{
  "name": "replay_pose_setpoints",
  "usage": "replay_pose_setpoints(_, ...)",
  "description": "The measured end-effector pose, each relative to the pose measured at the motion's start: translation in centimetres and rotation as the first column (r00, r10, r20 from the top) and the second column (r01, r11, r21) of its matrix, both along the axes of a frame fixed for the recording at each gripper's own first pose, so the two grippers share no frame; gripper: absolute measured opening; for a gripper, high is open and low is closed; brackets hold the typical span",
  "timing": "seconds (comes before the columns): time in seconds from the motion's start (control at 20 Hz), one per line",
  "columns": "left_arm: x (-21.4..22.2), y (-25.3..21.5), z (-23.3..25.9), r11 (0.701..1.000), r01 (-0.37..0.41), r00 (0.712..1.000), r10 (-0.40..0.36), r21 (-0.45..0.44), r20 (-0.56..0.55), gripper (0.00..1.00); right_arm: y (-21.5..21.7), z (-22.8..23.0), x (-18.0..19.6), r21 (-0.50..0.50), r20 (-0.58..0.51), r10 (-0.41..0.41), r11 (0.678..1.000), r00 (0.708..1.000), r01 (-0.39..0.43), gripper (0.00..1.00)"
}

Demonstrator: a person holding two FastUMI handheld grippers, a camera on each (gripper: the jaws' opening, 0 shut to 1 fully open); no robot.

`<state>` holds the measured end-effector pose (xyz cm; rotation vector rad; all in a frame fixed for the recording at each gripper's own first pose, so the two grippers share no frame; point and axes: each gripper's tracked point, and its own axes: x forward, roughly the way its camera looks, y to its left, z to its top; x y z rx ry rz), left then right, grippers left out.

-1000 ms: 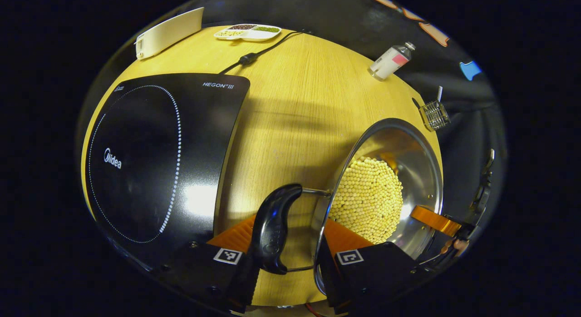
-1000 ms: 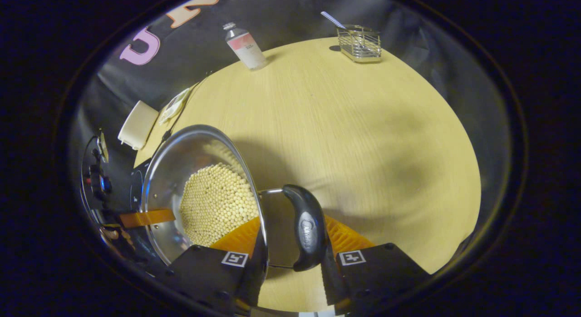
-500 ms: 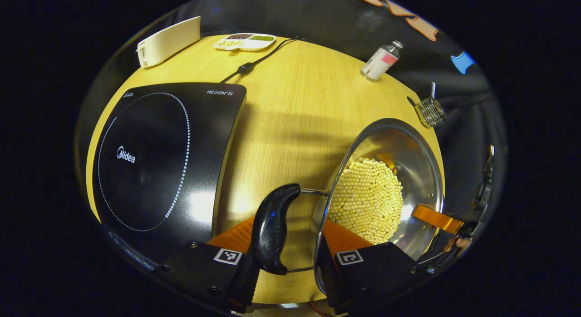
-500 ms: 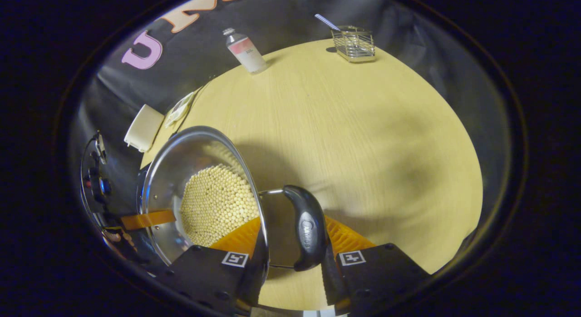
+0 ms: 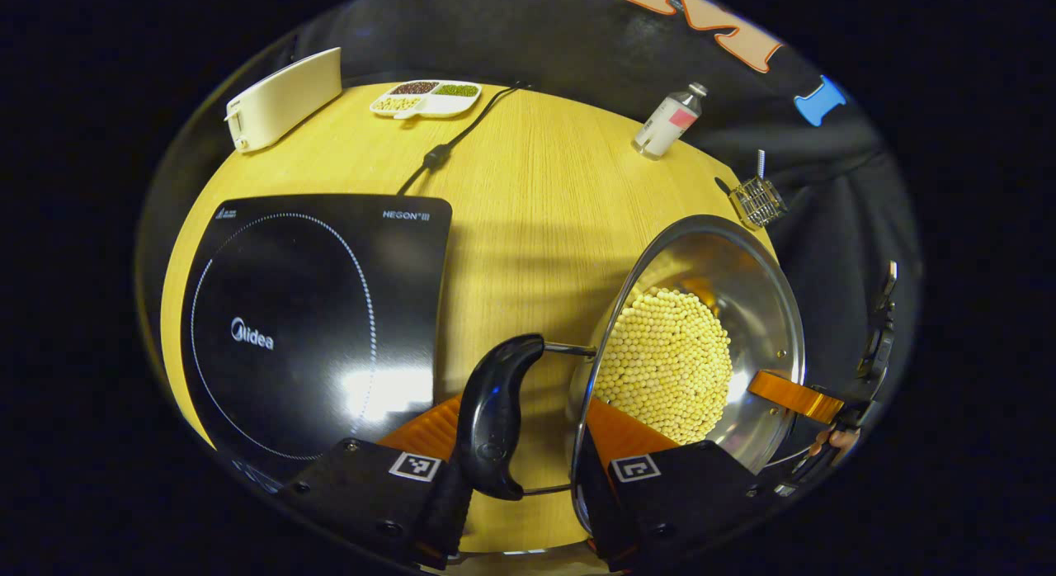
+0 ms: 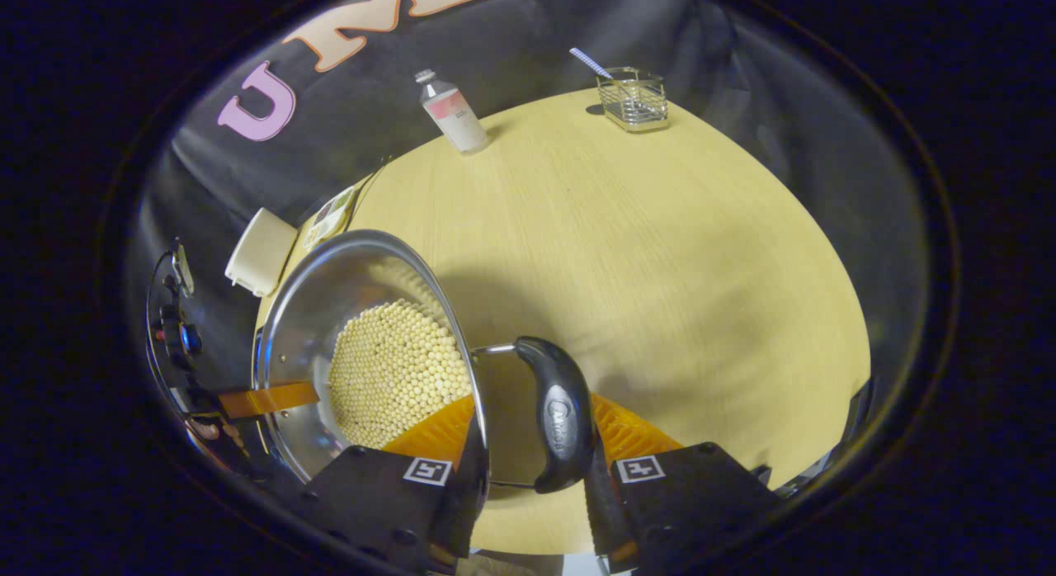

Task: First push the handle of the pot to place it horizontally, then grasp the pot with both hands and set it on the induction cooktop.

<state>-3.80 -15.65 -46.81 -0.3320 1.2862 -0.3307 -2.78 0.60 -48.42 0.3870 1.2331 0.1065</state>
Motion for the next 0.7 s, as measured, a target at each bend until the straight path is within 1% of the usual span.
replay_pose_setpoints(0.3, 2.1, 4.7, 1.3, 0.995, 0.103, 0.994, -0.103, -0.016, 0.043, 0.6, 4.3, 2.9, -2.1, -0.016, 0.006, -0.121, 0.992, 0.993, 0.121, 0.53)
replay_pose_setpoints(0.35, 2.4, 5.5, 1.5, 0.993, 0.117, 0.992, -0.116, -0.018, 0.05, 0.63, 5.2, 3.4, -2.4, -0.018, 0.01, -0.137, 0.99, 0.991, 0.137, 0.53)
replay_pose_setpoints(0.4, 2.6, 6.5, 1.5, 0.991, 0.13, 0.99, -0.128, -0.021, 0.055, 0.61, 6.1, 3.8, -2.7, -0.019, 0.015, -0.149, 0.989, 0.989, 0.149, 0.52)
replay_pose_setpoints(0.45, 2.9, 7.3, 1.6, 0.99, 0.138, 0.989, -0.137, -0.022, 0.062, 0.6, 6.9, 4.2, -3.0, -0.019, 0.018, -0.16, 0.987, 0.987, 0.16, 0.52)
replay_pose_setpoints(0.5, 3.0, 8.2, 1.7, 0.989, 0.144, 0.988, -0.142, -0.024, 0.065, 0.63, 7.8, 4.4, -3.3, -0.018, 0.021, -0.168, 0.986, 0.986, 0.168, 0.52)
replay_pose_setpoints(0.55, 3.1, 9.0, 1.7, 0.989, 0.148, 0.987, -0.146, -0.024, 0.067, 0.63, 8.8, 4.5, -3.4, -0.017, 0.022, -0.173, 0.985, 0.985, 0.173, 0.52)
replay_pose_setpoints(0.7, 3.4, 11.7, 1.2, 0.989, 0.144, 0.988, -0.142, -0.027, 0.064, 0.6, 11.5, 4.6, -3.8, -0.014, 0.021, -0.169, 0.985, 0.985, 0.17, 0.53)
